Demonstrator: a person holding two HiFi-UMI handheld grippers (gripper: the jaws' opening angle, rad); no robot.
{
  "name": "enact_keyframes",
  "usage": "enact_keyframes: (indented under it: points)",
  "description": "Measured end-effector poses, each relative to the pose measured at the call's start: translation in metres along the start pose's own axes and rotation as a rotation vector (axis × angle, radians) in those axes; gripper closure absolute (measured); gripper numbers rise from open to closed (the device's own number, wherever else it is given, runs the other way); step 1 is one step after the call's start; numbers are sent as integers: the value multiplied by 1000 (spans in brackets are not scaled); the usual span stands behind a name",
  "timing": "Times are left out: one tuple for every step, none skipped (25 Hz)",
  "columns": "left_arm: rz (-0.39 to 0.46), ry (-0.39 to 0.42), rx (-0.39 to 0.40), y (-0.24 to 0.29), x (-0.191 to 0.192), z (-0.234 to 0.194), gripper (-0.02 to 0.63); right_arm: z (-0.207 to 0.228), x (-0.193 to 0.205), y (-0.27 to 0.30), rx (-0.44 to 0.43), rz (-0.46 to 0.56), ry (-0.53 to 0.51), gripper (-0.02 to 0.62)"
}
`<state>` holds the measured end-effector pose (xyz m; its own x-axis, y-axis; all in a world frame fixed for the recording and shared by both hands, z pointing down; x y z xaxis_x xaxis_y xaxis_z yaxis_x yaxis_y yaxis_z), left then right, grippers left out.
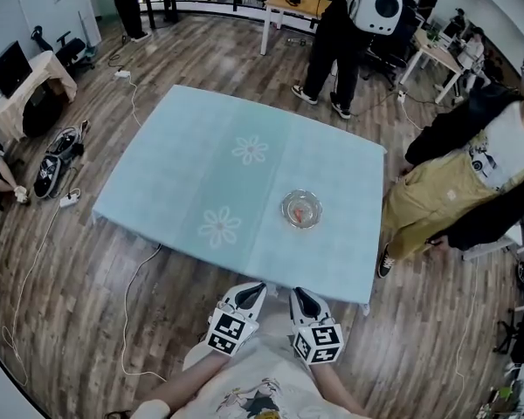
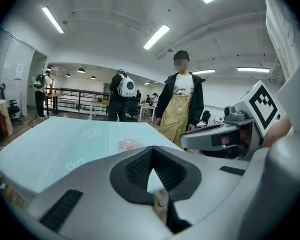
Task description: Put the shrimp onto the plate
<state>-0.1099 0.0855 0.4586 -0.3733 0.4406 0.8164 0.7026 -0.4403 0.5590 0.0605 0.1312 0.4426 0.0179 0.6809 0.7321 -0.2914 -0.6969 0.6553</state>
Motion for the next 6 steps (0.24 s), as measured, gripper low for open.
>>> enact_keyframes:
  points:
    - [1, -3, 1, -1, 0, 0, 609, -1, -1, 0, 1, 0, -2, 546]
    - [-3, -1, 8, -1, 0, -1, 609, -2, -2, 0, 1, 0, -3, 546]
    - [-11, 5, 18, 0, -1, -1, 609, -4, -3, 2, 2, 0, 0, 546]
    - [-21, 14, 30, 0, -1, -1, 609, -5, -3, 5, 2, 0, 7, 546]
    - [-31, 23, 41, 1, -2, -1, 609, -6, -3, 8, 3, -1, 16, 546]
    - [-41, 32, 53, 2, -2, 0, 609, -8, -3, 10, 3, -2, 25, 546]
Point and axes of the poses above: the fingertips, and each gripper's own axes: y forward along the fingers, z to its right, x out of its underside, the point moved 9 cm from there along -y, backward along the fingers, and after that the axes turned 15 degrees about -z, right-handed, at the moved point
